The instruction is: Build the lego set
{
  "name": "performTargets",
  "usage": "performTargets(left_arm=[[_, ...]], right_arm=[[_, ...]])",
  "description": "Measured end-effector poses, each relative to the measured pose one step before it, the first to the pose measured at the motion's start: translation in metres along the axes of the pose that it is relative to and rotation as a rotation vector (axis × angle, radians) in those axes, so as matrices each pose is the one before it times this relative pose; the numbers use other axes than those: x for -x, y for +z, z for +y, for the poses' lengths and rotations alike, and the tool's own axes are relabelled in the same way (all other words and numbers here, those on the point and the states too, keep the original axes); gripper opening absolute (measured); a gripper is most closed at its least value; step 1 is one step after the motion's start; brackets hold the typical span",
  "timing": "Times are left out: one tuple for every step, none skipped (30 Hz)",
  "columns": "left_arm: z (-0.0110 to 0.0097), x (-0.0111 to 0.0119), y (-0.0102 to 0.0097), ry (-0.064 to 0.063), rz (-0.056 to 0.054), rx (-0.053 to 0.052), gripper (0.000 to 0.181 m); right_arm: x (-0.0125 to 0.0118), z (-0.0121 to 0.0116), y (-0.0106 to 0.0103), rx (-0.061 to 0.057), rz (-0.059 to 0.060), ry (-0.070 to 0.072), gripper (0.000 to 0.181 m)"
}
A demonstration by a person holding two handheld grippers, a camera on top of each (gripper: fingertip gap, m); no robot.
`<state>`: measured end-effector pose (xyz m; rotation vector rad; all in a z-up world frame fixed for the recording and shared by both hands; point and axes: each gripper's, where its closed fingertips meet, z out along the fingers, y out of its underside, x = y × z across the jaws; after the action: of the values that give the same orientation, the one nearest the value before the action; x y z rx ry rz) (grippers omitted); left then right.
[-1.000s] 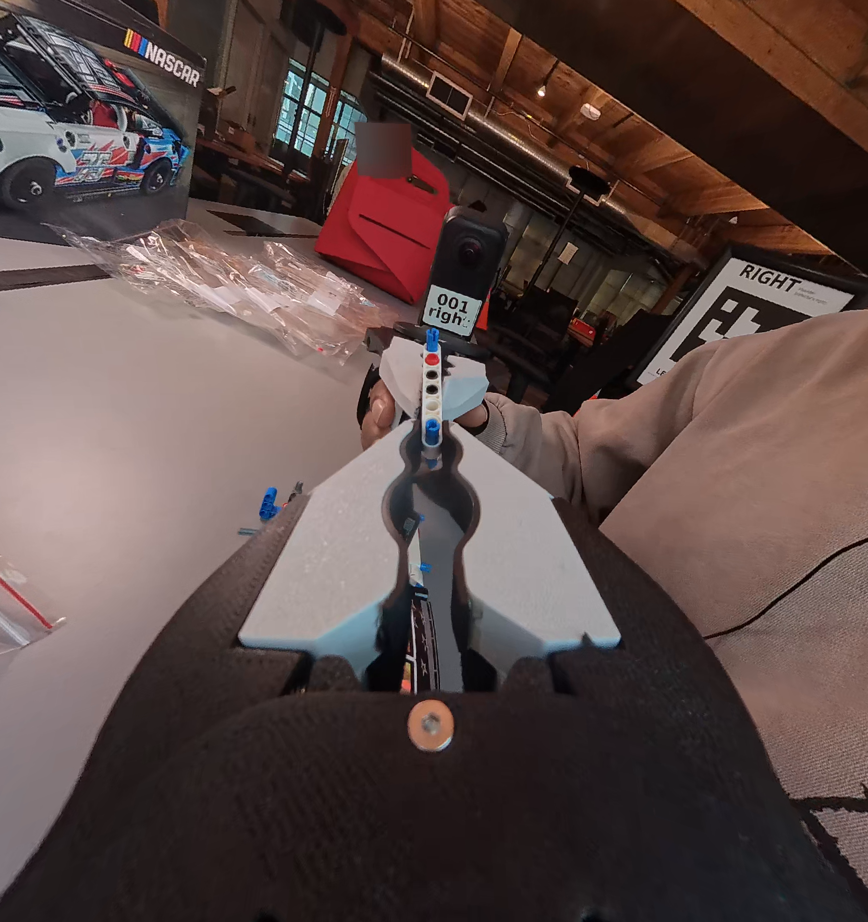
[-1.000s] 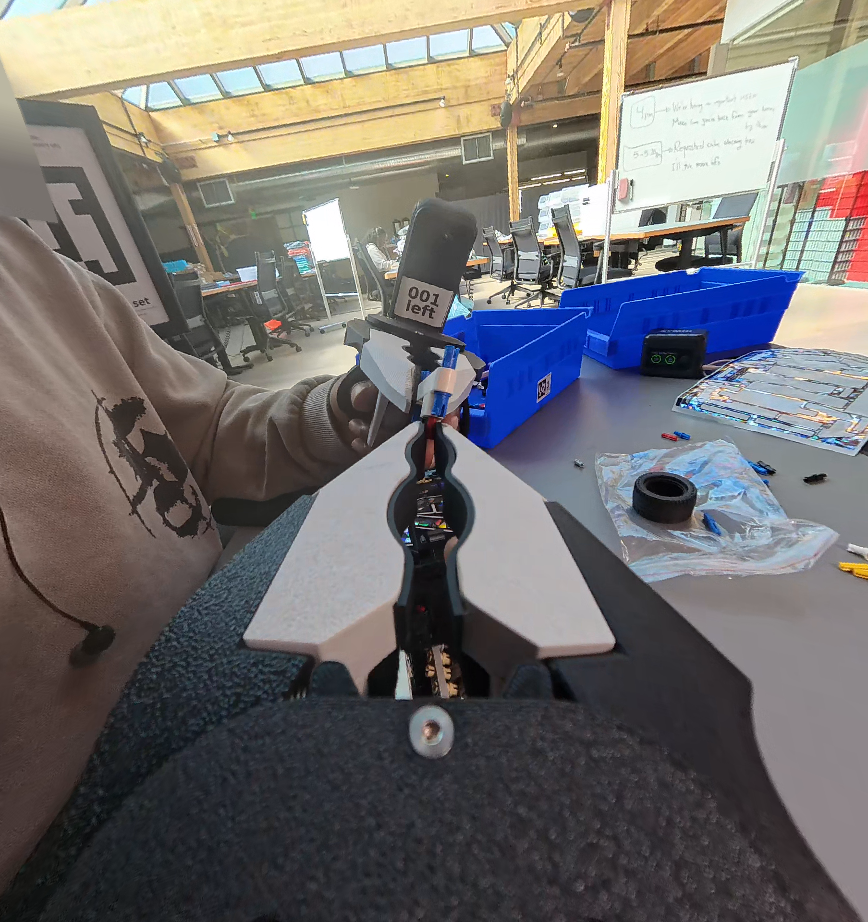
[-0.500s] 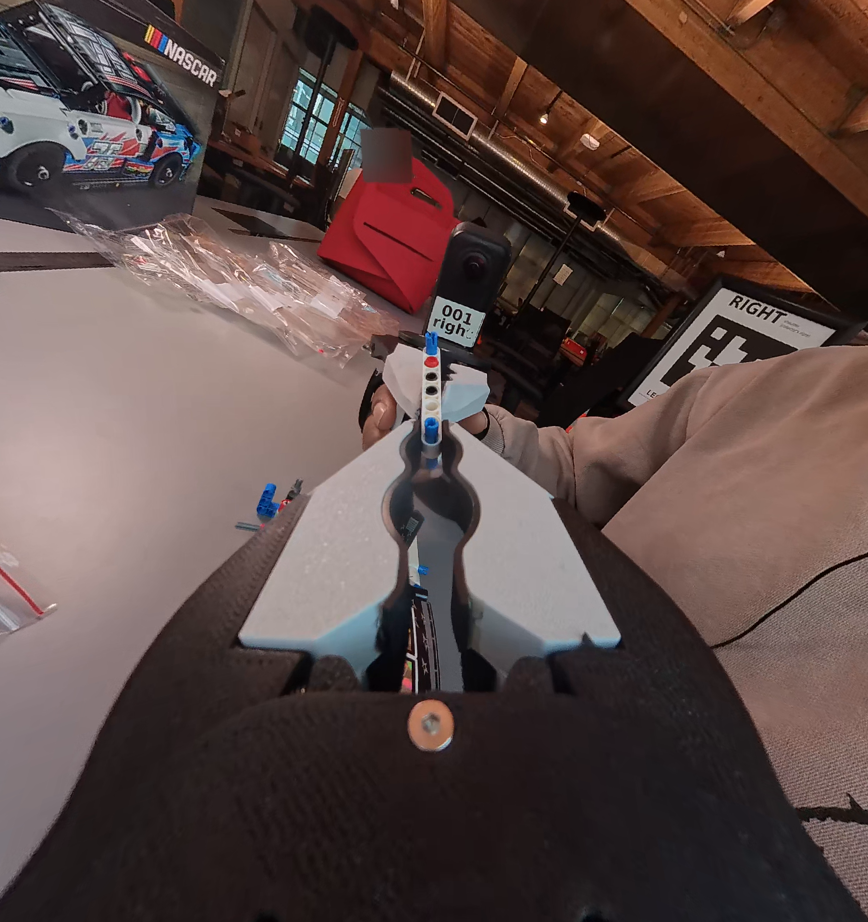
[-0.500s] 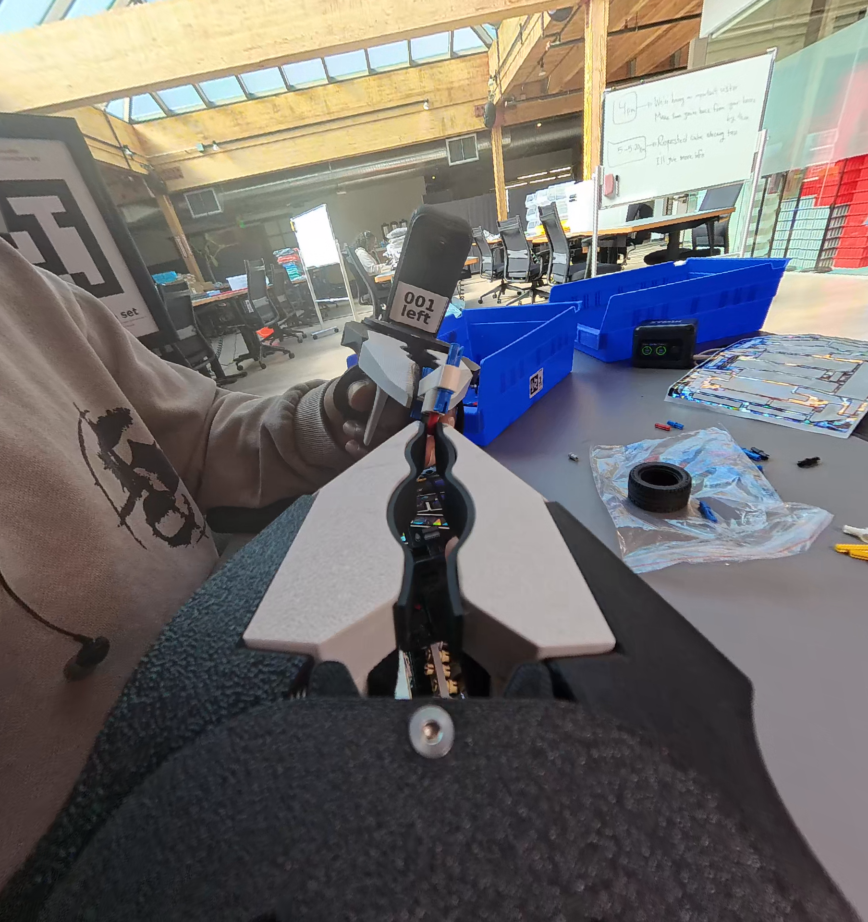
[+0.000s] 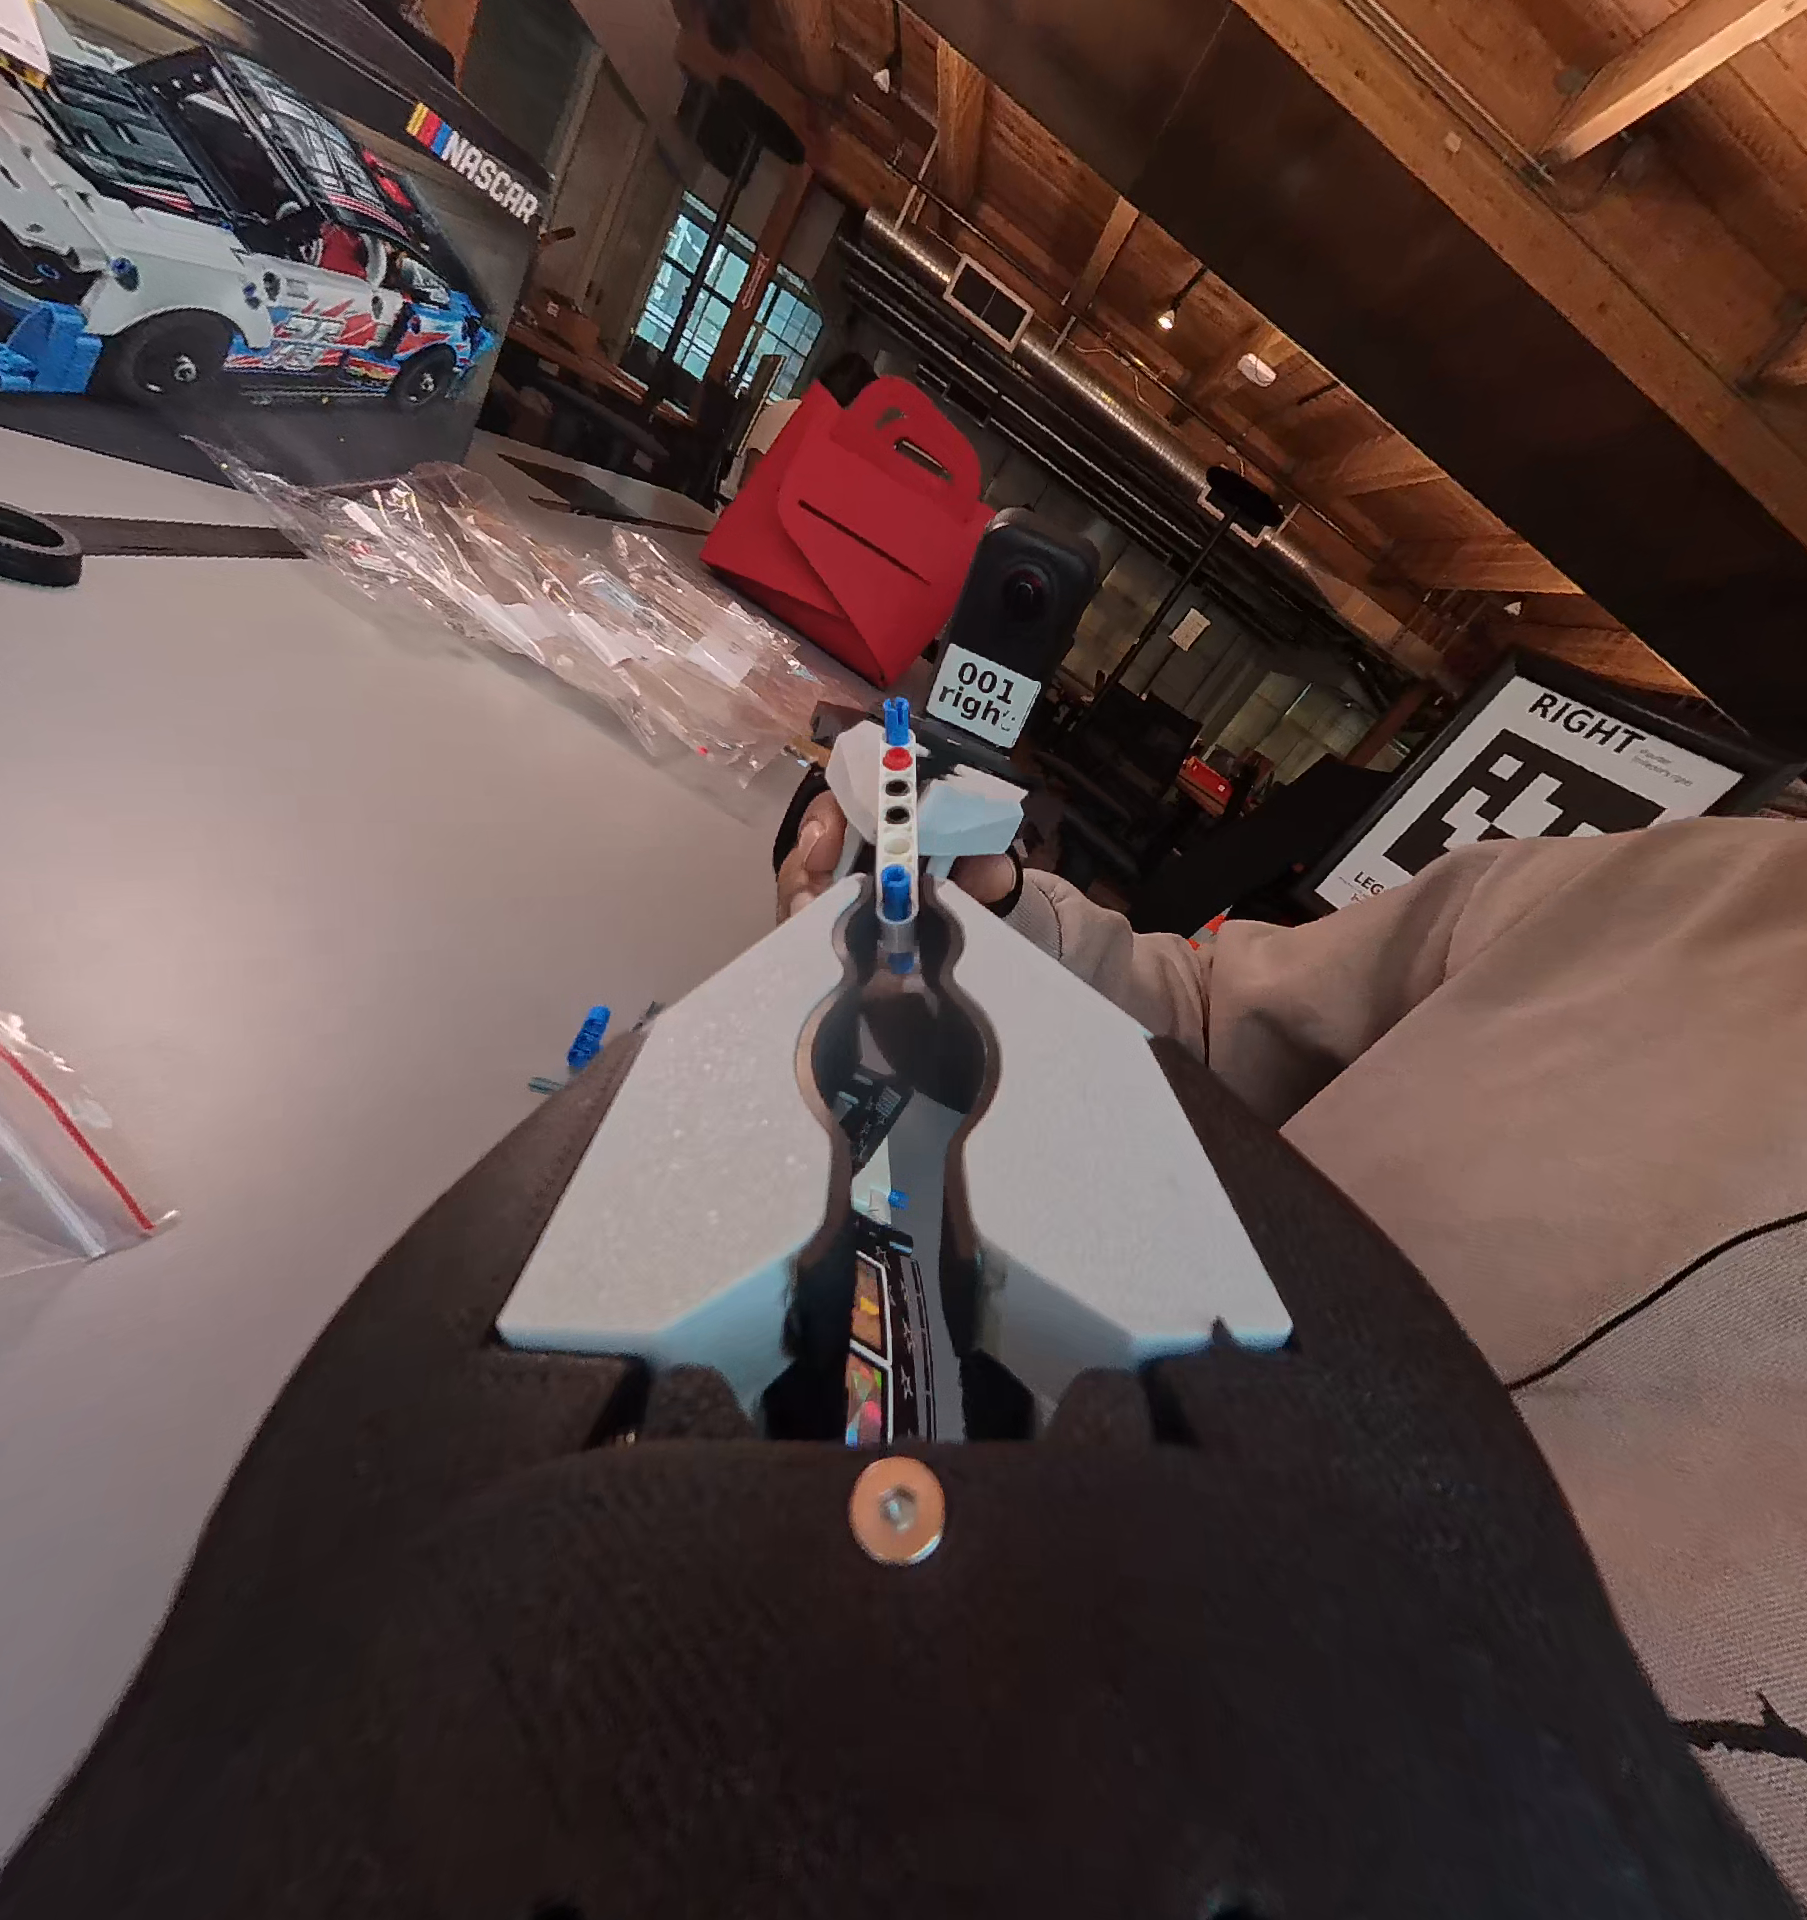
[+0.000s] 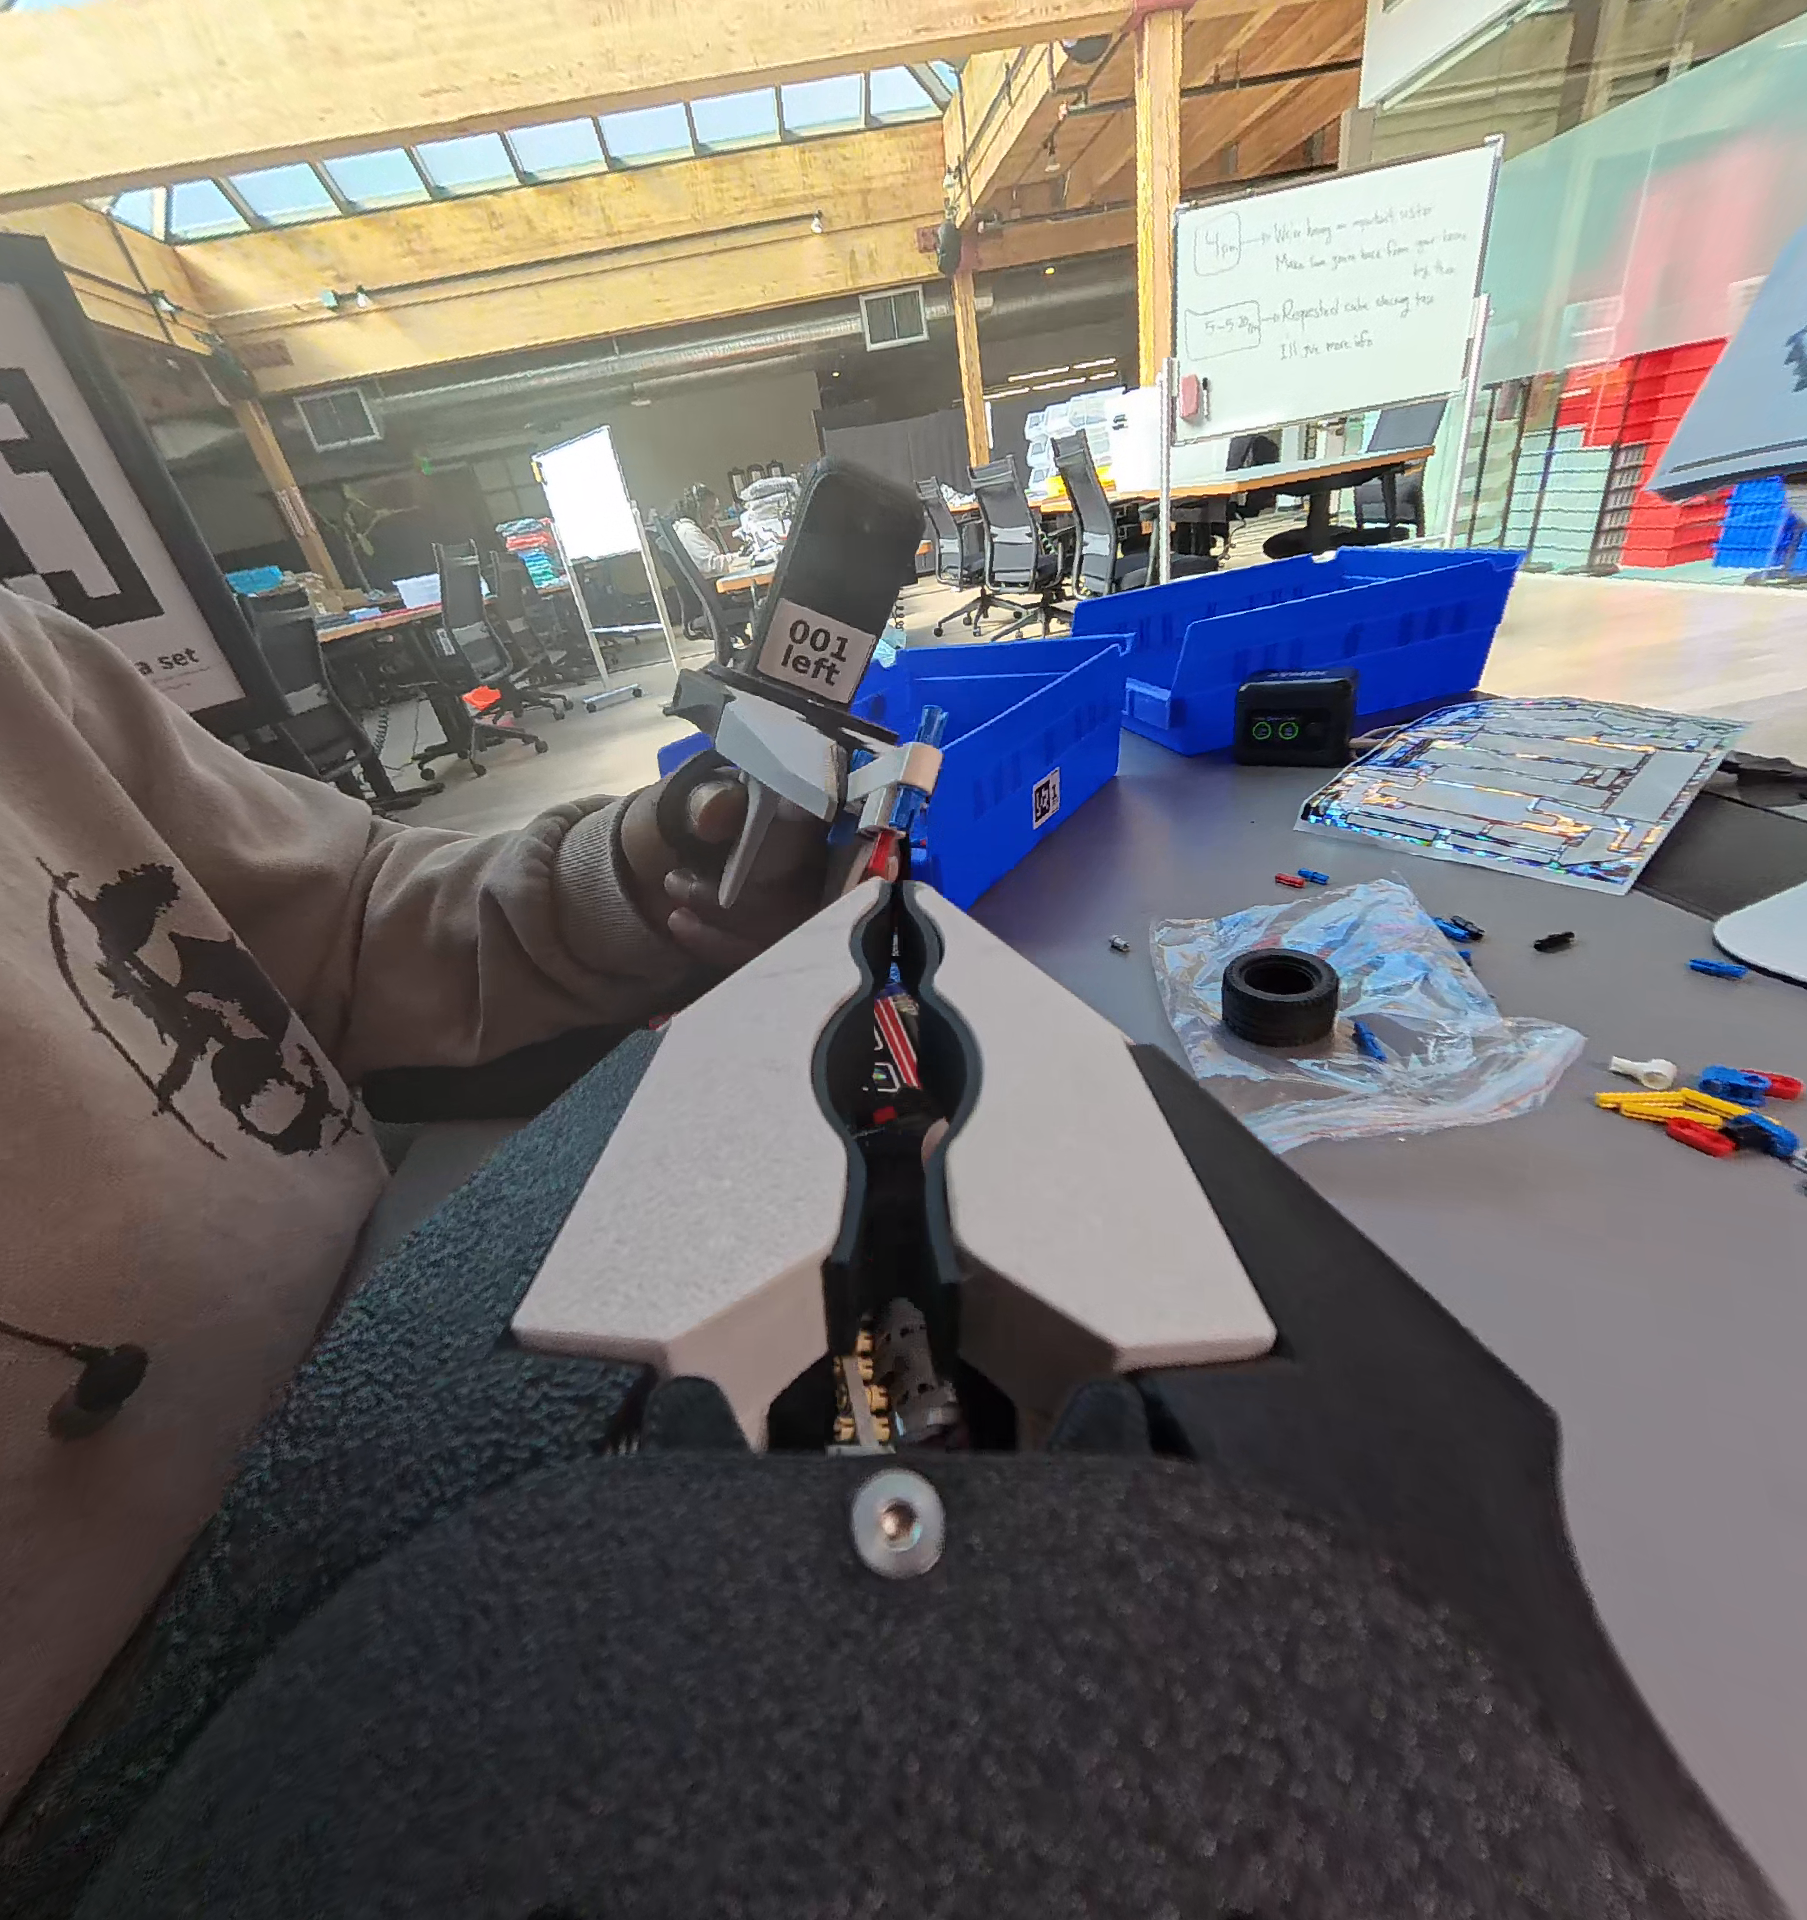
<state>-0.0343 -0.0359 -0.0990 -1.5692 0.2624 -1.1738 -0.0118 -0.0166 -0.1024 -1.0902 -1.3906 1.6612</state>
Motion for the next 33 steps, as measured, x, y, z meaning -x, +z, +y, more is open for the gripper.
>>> performTargets(left_arm=[[-0.00184, 0.00164, -0.00190, -0.0103, -0.0036, -0.0094, 0.005], [-0.00188, 0.00049, -0.00153, -0.0111, 0.0012, -0.0107, 0.005], [-0.00124, 0.00079, -0.00113, -0.0079, -0.0029, -0.0071, 0.005], [-0.00080, 0.00067, -0.00078, -0.0021, -0.0045, -0.0045, 0.005], [-0.00016, 0.00011, -0.00039, 0.0005, -0.0015, -0.0013, 0.005], [0.00004, -0.00009, -0.00009, 0.0010, -0.0010, -0.0002, 0.005], [0.00006, -0.00007, 0.00002, 0.0003, -0.0002, -0.0001, 0.005], [0.00036, -0.00032, 0.00011, -0.0007, 0.0009, 0.0016, 0.005], [0.00031, -0.00039, 0.00018, -0.0011, 0.0017, 0.0015, 0.005], [0.00055, -0.00001, 0.00010, -0.0017, 0.0007, 0.0021, 0.005], [0.00036, 0.00035, 0.00018, -0.0027, -0.0011, 0.0016, 0.005], [0.00020, 0.00029, 0.00009, -0.0019, -0.0008, 0.0011, 0.005], [0.00004, 0.00018, 0.00002, -0.0024, 0.0009, 0.0008, 0.005], [0.00018, 0.00019, 0.00008, -0.0027, 0.0008, 0.0010, 0.005], [0.00025, 0.00010, 0.00004, -0.0027, 0.0014, 0.0015, 0.005], [0.00025, -0.00013, 0.00006, -0.0026, 0.0019, 0.0015, 0.005], [0.00010, 0.00009, 0.00004, -0.0017, 0.0011, 0.0007, 0.005], [0.00009, 0.00001, 0.00000, -0.0017, 0.0012, 0.0004, 0.005], [0.00025, 0.00014, 0.00003, -0.0026, 0.0012, 0.0015, 0.005], [0.00040, 0.00021, 0.00024, -0.0029, 0.0008, 0.0025, 0.005], [0.00056, 0.00002, 0.00025, -0.0014, 0.0009, 0.0031, 0.005], [0.00064, -0.00011, 0.00030, 0.0002, 0.0006, 0.0039, 0.005], [0.00078, 0.00000, 0.00040, 0.0011, -0.0007, 0.0049, 0.005], [0.00092, -0.00005, 0.00043, 0.0014, -0.0006, 0.0056, 0.004], [0.00099, 0.00000, 0.00043, 0.0008, -0.0008, 0.0064, 0.004], [0.00109, 0.00042, 0.00052, -0.0010, -0.0029, 0.0066, 0.005], [0.00101, 0.00031, 0.00062, -0.0007, -0.0027, 0.0064, 0.005], [0.00118, 0.00048, 0.00057, -0.0012, -0.0038, 0.0071, 0.005], [0.00101, 0.00048, 0.00058, -0.0010, -0.0046, 0.0062, 0.005], [0.00082, 0.00044, 0.00043, -0.0001, -0.0037, 0.0051, 0.005], [0.00065, 0.00037, 0.00032, -0.0009, -0.0029, 0.0036, 0.005], [0.00042, 0.00034, 0.00020, -0.0021, -0.0032, 0.0022, 0.005], [0.00019, 0.00042, 0.00004, -0.0029, -0.0015, 0.0008, 0.005]], right_arm=[[-0.00464, -0.00150, -0.00330, 0.0008, 0.0200, -0.0034, 0.000], [-0.00500, -0.00149, -0.00367, 0.0001, 0.0253, -0.0086, 0.000], [-0.00454, -0.00174, -0.00349, -0.0037, 0.0249, -0.0090, 0.000], [-0.00369, -0.00163, -0.00328, -0.0036, 0.0188, -0.0063, 0.000], [-0.00291, -0.00120, -0.00269, -0.0003, 0.0140, -0.0061, 0.000], [-0.00278, -0.00101, -0.00226, 0.0001, 0.0135, -0.0055, 0.000], [-0.00219, -0.00109, -0.00186, -0.0002, 0.0110, -0.0047, 0.000], [-0.00145, -0.00094, -0.00157, 0.0013, 0.0069, -0.0048, 0.000], [-0.00099, -0.00060, -0.00137, 0.0025, 0.0052, -0.0059, 0.000], [-0.00092, -0.00024, -0.00113, 0.0027, 0.0058, -0.0065, 0.000], [-0.00080, -0.00004, -0.00091, 0.0026, 0.0052, -0.0061, 0.000], [-0.00037, 0.00060, -0.00070, 0.0041, 0.0032, -0.0047, 0.000], [-0.00034, 0.00117, -0.00036, 0.0075, 0.0021, -0.0042, 0.000], [-0.00046, 0.00140, -0.00023, 0.0084, 0.0023, -0.0046, 0.001], [-0.00036, 0.00142, -0.00007, 0.0078, 0.0020, -0.0047, 0.001], [-0.00029, 0.00126, 0.00003, 0.0074, 0.0014, -0.0034, 0.001], [-0.00036, 0.00127, -0.00003, 0.0077, 0.0009, -0.0027, 0.002], [-0.00031, 0.00102, -0.00012, 0.0065, 0.0015, -0.0030, 0.002], [-0.00040, 0.00103, -0.00024, 0.0052, 0.0012, -0.0040, 0.002], [-0.00057, 0.00126, -0.00007, 0.0055, 0.0020, -0.0039, 0.002], [-0.00111, 0.00150, -0.00007, 0.0053, 0.0038, -0.0005, 0.002], [-0.00096, 0.00161, 0.00015, 0.0041, 0.0027, 0.0046, 0.003], [-0.00055, 0.00166, 0.00033, 0.0048, -0.0017, 0.0068, 0.003], [-0.00041, 0.00164, 0.00036, 0.0047, -0.0027, 0.0055, 0.003], [-0.00063, 0.00144, 0.00018, 0.0038, -0.0006, 0.0028, 0.003], [-0.00082, 0.00123, 0.00010, 0.0022, 0.0008, 0.0022, 0.003], [-0.00083, 0.00071, 0.00007, 0.0001, 0.0002, 0.0044, 0.004], [-0.00021, 0.00046, 0.00003, -0.0024, -0.0031, 0.0076, 0.004], [0.00024, 0.00015, 0.00010, -0.0031, -0.0052, 0.0083, 0.004], [0.00018, 0.00051, 0.00024, -0.0013, -0.0042, 0.0062, 0.004], [0.00030, 0.00085, 0.00029, 0.0014, -0.0031, 0.0021, 0.004], [-0.00005, 0.00130, 0.00044, 0.0045, -0.0006, -0.0011, 0.004], [0.00007, 0.00136, 0.00057, 0.0054, 0.0005, -0.0024, 0.005]])
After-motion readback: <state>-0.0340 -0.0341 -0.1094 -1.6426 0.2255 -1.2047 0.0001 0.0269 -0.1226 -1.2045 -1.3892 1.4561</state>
